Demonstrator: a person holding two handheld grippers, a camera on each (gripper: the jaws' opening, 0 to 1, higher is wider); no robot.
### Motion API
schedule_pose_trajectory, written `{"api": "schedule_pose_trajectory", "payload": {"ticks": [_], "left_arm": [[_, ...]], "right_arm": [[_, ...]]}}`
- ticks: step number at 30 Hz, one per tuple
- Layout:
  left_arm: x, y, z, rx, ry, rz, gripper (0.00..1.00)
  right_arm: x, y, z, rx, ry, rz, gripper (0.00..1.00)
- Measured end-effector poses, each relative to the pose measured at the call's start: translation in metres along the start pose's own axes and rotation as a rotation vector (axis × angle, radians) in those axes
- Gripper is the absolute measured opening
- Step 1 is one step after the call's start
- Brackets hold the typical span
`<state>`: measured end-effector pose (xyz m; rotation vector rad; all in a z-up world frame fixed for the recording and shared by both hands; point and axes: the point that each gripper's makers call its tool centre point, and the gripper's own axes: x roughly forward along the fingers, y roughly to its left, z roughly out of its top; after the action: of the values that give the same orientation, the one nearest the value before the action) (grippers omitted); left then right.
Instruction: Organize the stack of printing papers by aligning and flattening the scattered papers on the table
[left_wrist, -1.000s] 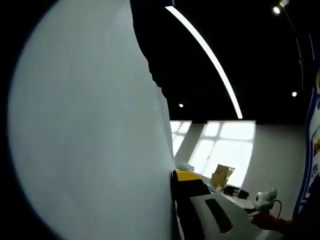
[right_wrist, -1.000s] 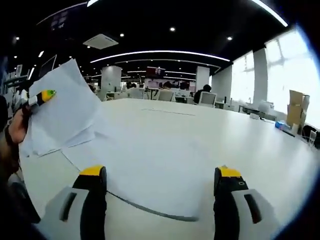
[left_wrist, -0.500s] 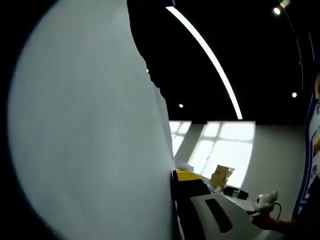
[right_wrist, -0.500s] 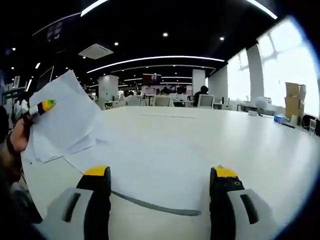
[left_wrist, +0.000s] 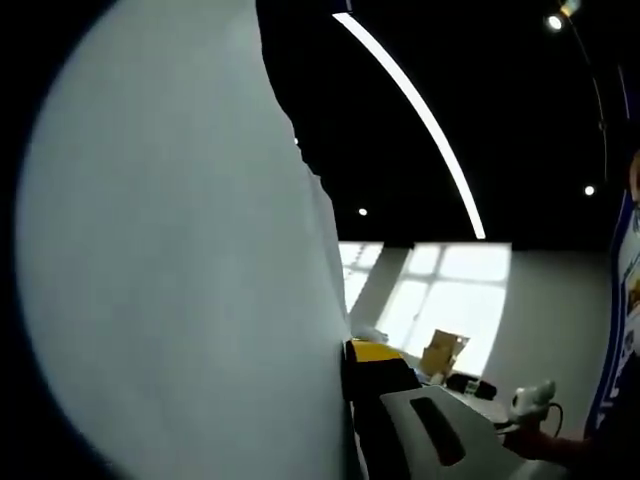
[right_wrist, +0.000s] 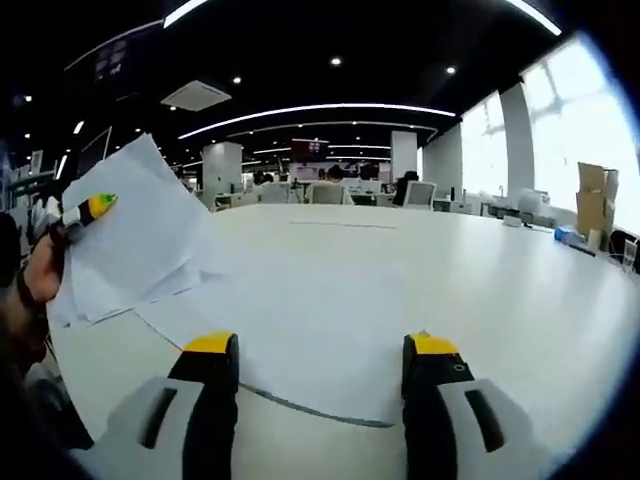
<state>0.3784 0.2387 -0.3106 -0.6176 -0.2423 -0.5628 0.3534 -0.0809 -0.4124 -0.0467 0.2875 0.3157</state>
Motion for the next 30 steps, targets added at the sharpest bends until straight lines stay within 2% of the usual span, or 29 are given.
{"api": "schedule_pose_trajectory", "payload": {"ticks": [7,8,10,12,14,17,18,19,21,23,27,30], "left_arm": [[0.0,-0.001,0.0,-0.002,-0.001,-0.001,0.07],[0.0,-0.001,0.001,-0.002,-0.002,-0.002,0.07],[0.0,-0.001,0.001,-0.003,-0.004,-0.003,0.07],[0.0,-0.002,0.001,-0.004,-0.006,-0.003,0.07],[0.0,-0.002,0.001,-0.004,-0.005,-0.004,0.07],[0.0,-0.003,0.0,-0.002,-0.003,-0.004,0.07],[0.0,-0.003,0.0,-0.002,-0.004,-0.004,0.07],[0.0,-0.003,0.001,-0.004,-0.004,-0.004,0.07],[0.0,-0.003,0.001,-0.005,-0.006,-0.004,0.07],[0.0,-0.002,0.001,-0.005,-0.006,-0.004,0.07],[0.0,-0.002,0.001,-0.004,-0.005,-0.004,0.07],[0.0,-0.002,0.001,-0.004,-0.007,-0.004,0.07]], "right_arm": [[0.003,0.001,-0.004,-0.004,0.033,0.016,0.57],[0.003,0.001,-0.003,-0.003,0.032,0.015,0.6],[0.005,-0.004,-0.002,0.003,0.017,-0.012,0.77],[0.003,-0.006,-0.003,0.001,0.02,-0.023,0.8],[-0.001,-0.002,0.003,-0.07,-0.018,-0.027,0.76],[0.001,-0.002,0.004,-0.099,-0.025,-0.036,0.71],[0.001,-0.002,0.003,-0.098,-0.021,-0.035,0.68],[0.001,0.0,-0.002,-0.057,0.007,-0.023,0.65],[0.001,0.003,-0.012,0.044,0.068,0.014,0.64],[0.001,0.003,-0.003,-0.001,0.025,0.005,0.67],[-0.004,0.007,-0.001,-0.003,0.043,0.01,0.66],[-0.003,0.009,-0.005,-0.006,0.059,0.024,0.62]]}}
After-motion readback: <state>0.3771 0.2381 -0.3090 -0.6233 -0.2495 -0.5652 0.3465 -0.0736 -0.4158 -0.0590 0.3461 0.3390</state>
